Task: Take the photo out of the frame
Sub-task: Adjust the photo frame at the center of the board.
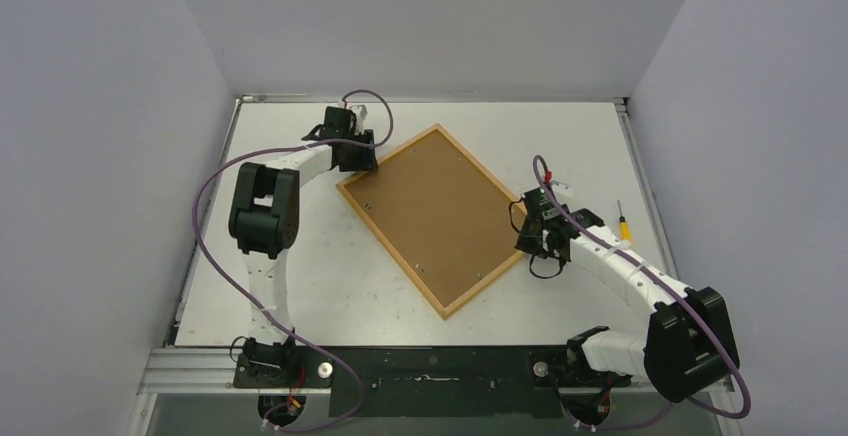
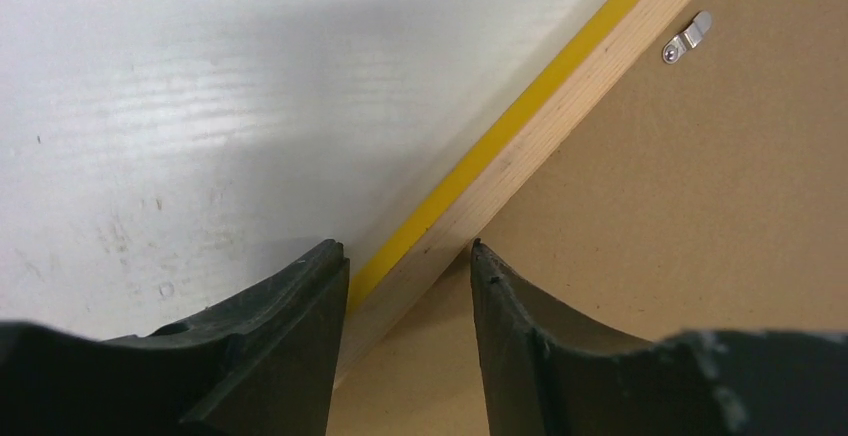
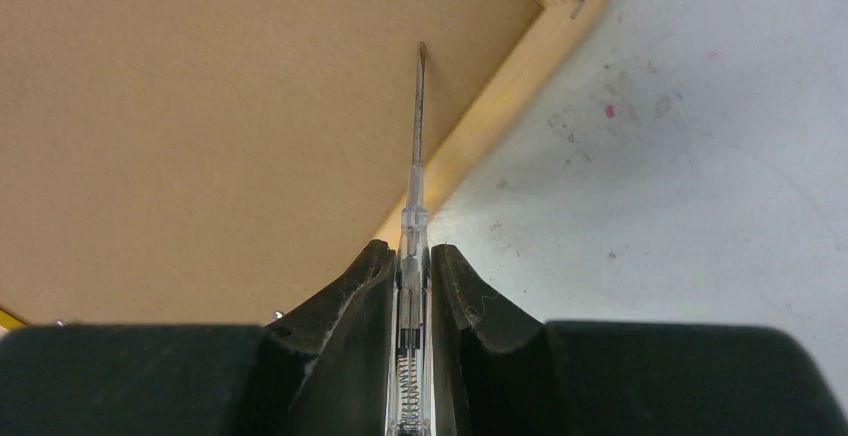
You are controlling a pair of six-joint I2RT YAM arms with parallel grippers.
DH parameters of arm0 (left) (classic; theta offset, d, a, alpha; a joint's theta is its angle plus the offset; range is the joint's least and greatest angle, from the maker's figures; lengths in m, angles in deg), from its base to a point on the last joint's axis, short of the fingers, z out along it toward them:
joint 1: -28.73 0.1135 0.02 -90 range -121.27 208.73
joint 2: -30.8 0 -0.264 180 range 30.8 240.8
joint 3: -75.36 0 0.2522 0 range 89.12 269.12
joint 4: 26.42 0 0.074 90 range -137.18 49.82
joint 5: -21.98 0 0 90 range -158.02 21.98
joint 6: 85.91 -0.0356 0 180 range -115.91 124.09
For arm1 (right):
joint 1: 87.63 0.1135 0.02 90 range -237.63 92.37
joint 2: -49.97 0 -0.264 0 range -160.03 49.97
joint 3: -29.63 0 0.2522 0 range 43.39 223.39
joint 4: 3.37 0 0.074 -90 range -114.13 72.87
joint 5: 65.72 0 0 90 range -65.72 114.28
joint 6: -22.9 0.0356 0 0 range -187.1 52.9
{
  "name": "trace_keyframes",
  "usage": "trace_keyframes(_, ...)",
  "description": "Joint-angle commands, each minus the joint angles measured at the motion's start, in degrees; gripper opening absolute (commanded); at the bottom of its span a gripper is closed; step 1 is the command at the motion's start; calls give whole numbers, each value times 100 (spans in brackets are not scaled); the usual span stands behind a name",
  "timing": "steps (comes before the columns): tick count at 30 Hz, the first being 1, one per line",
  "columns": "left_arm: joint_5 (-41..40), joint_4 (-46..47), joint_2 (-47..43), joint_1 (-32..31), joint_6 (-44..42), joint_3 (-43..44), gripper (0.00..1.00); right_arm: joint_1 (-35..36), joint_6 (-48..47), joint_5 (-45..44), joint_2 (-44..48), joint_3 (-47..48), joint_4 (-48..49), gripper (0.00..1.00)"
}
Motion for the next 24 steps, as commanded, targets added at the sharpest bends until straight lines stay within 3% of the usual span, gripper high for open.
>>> trace_keyframes(1,311,176,-642,-1,588,-745,45,-30,-266,45,-336,482,452,5)
trace_keyframes(11,-394,1228,-2586,1,1575,-3136,43,-120,-539,349,-823,875,1028,5)
trace_keyframes(19,-246,1634,-3574,-10,2005,-4597,44,-198,-658,244,-1238,1354,991,5)
trace_keyframes(24,-96,1967,-3797,-28,1964,-4958,55,-266,-663,-327,-954,1537,472,5)
